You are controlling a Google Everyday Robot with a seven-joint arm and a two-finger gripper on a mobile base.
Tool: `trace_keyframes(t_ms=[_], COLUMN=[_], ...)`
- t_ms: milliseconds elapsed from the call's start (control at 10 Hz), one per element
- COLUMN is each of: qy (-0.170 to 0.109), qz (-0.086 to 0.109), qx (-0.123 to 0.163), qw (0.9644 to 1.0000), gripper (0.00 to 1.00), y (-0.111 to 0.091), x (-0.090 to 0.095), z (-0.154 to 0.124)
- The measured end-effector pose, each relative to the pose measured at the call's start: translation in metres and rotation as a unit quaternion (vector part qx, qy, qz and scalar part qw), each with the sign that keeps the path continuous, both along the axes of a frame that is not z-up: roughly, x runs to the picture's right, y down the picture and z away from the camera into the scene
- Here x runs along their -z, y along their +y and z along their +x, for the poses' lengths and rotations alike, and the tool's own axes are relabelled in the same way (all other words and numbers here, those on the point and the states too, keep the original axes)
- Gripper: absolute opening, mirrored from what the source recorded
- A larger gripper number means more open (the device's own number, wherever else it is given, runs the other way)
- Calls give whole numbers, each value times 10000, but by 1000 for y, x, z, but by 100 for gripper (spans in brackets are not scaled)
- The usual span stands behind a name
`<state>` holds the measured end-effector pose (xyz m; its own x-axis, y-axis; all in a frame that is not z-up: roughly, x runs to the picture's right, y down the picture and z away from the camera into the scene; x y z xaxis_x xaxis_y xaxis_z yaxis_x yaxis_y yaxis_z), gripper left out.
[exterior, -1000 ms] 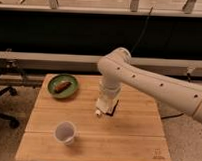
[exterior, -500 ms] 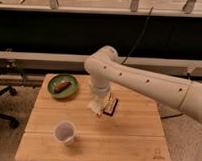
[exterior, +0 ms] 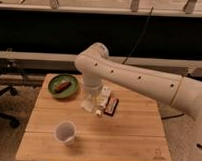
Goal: Place the white sponge in the ceramic cup
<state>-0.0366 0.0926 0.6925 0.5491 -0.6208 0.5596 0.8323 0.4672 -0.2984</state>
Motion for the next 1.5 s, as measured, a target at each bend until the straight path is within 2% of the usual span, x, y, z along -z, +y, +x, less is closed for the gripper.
trace_keyframes(t_ms=[100,400,600,800,900,1000,1300,1500], qy=[-48,-431,-694,-888,-1044,-1181,-1475,-1541], qz=[11,43,89,112,135,142,167,139], qx=[-2,75,200,348,482,607,879,910], qw=[10000,9990,9974,9954,9933,9910,9850,9837], gripper=[3,3,3,3,4,10,40,60], y=[6,48,69,78,82,86,93,98], x=[4,34,51,60,63,65,62,57], z=[-2,-30,-54,-72,-87,-99,-125,-128])
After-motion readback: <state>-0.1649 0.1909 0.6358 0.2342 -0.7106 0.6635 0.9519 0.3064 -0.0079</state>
